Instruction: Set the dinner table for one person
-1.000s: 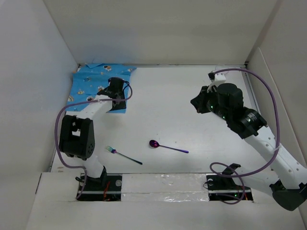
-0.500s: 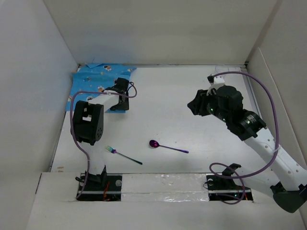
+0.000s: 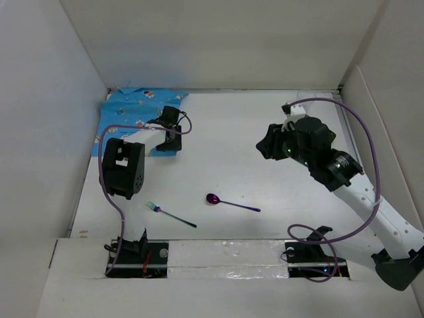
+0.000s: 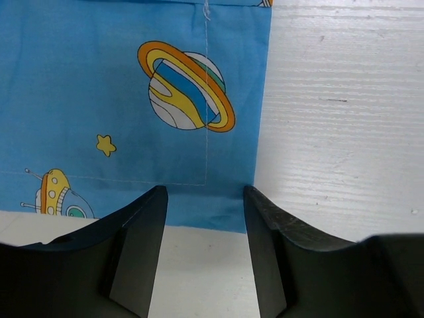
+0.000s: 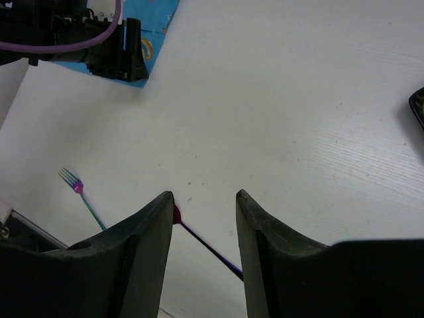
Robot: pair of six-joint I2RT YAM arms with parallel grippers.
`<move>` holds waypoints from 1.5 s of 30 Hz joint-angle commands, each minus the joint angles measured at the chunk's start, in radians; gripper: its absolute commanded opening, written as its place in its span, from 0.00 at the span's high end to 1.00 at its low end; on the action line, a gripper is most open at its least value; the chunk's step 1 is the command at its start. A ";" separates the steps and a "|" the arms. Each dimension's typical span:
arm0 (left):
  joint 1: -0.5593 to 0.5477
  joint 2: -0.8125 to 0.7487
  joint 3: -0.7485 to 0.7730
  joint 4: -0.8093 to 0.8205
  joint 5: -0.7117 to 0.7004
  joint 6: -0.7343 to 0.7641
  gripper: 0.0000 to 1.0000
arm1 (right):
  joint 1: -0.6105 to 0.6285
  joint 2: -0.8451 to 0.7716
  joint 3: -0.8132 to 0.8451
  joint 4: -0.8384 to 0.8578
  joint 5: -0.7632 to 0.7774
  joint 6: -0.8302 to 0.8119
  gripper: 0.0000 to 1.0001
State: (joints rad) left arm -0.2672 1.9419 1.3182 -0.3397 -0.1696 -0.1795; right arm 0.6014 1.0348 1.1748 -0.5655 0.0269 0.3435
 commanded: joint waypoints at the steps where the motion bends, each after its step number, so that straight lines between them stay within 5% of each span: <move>1: -0.004 0.000 -0.005 -0.033 0.074 0.011 0.54 | -0.015 -0.004 0.000 0.062 -0.005 -0.017 0.52; 16: -0.004 -0.156 -0.129 0.165 0.217 -0.040 0.50 | -0.015 0.041 0.025 0.061 -0.016 -0.029 0.53; 27: -0.004 -0.044 -0.111 0.065 0.101 0.006 0.58 | -0.015 0.062 0.048 0.061 0.004 -0.040 0.53; 31: -0.026 0.005 -0.093 0.028 0.070 0.015 0.73 | -0.025 0.068 0.069 0.058 0.010 -0.047 0.53; 34: -0.114 0.034 -0.044 -0.016 -0.043 0.025 1.00 | -0.035 0.070 0.094 0.068 0.021 -0.051 0.53; 42: -0.164 -0.150 0.150 -0.142 -0.042 -0.035 1.00 | -0.078 0.085 0.094 0.095 0.016 -0.052 0.54; 45: -0.164 -0.263 0.269 -0.211 0.001 -0.044 1.00 | -0.097 0.090 0.082 0.116 0.021 -0.031 0.65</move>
State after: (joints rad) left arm -0.4465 1.8835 1.4475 -0.4736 -0.1898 -0.1909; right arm 0.5220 1.1217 1.2304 -0.5201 0.0319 0.3103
